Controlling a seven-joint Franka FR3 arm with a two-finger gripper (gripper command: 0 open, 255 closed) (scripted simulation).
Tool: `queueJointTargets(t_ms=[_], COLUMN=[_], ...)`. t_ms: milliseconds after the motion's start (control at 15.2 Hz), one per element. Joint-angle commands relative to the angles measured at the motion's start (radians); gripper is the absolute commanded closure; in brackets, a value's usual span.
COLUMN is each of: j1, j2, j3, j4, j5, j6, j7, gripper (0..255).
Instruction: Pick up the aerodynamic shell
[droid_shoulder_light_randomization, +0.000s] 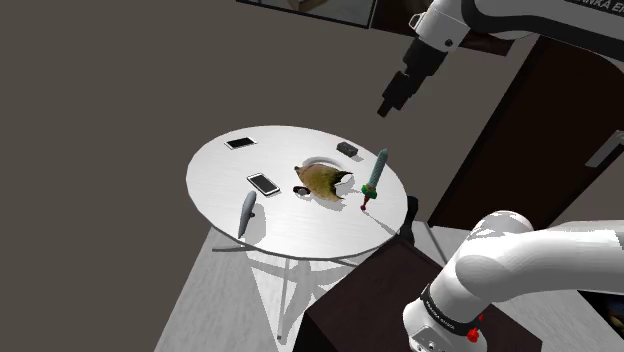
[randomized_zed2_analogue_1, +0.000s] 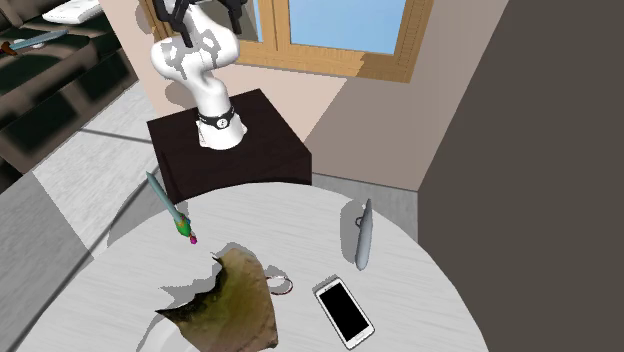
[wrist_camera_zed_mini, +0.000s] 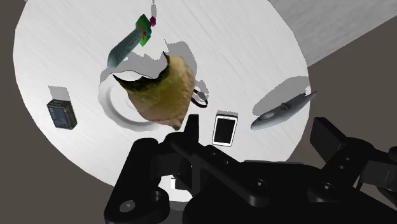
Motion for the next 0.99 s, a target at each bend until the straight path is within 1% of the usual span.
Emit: queueJointTargets(t_ms=[0,462,924], j1=[0.000,-0.002,-0.011], j2=[0.000,0.123,0.312], j3=[0.000,0.111,0.220], j4=[0.000,-0.084,-0.101], j5=[0.000,0.033,0.041], j6=[0.000,0.174,0.344], j7=[0.000,0.156,0.317], gripper=[0,0,0])
